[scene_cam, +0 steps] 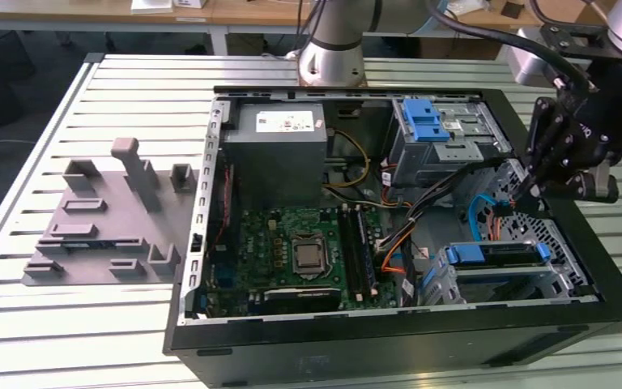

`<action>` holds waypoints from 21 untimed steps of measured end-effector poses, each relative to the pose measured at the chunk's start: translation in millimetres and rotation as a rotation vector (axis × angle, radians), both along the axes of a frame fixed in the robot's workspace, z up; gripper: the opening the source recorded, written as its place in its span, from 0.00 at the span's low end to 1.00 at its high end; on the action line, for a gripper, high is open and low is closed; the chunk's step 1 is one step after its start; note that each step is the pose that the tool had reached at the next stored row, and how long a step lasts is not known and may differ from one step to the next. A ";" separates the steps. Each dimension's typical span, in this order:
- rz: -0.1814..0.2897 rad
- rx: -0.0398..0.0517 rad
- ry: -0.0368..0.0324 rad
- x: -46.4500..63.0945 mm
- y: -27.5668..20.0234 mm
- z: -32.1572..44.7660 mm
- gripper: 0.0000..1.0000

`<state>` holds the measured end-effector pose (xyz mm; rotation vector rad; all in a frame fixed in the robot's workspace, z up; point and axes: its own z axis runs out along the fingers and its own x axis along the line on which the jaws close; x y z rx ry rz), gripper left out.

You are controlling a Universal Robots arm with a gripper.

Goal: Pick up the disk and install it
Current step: 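Insert the first disk wire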

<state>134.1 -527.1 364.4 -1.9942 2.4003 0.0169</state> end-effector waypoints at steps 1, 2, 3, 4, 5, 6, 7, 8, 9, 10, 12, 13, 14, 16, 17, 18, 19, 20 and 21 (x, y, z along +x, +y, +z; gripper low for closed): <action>-0.002 -0.0011 0.0021 0.7 0.3 0.0 0.11; -0.004 -0.0022 0.0049 1.4 0.6 -0.1 0.11; -0.006 -0.0036 0.0078 2.2 0.9 -0.2 0.11; -0.009 -0.0056 0.0108 2.9 1.2 -0.1 0.11; -0.010 -0.0077 0.0139 3.7 1.3 -0.1 0.16; -0.012 -0.0098 0.0169 4.5 1.5 -0.1 0.16; -0.014 -0.0112 0.0203 5.2 1.8 0.0 0.16; -0.016 -0.0120 0.0242 5.8 2.1 -0.1 0.24; -0.018 -0.0128 0.0274 6.4 2.5 -0.1 0.24; -0.021 -0.0139 0.0301 6.8 2.8 -0.1 0.24; -0.028 -0.0164 0.0339 7.6 3.1 -0.4 0.24; -0.033 -0.0174 0.0345 8.3 3.4 -0.8 0.24; -0.038 -0.0183 0.0345 9.1 3.8 -1.3 0.24; -0.047 -0.0266 0.0345 10.1 4.6 -2.2 0.25; -0.050 -0.0327 0.0344 10.6 5.0 -2.7 0.25; -0.053 -0.0390 0.0342 10.9 5.6 -3.3 0.31; -0.055 -0.0435 0.0342 11.2 6.3 -3.8 0.31; -0.058 -0.0476 0.0341 11.5 6.9 -4.4 0.31; -0.061 -0.0524 0.0341 11.8 7.5 -5.1 0.31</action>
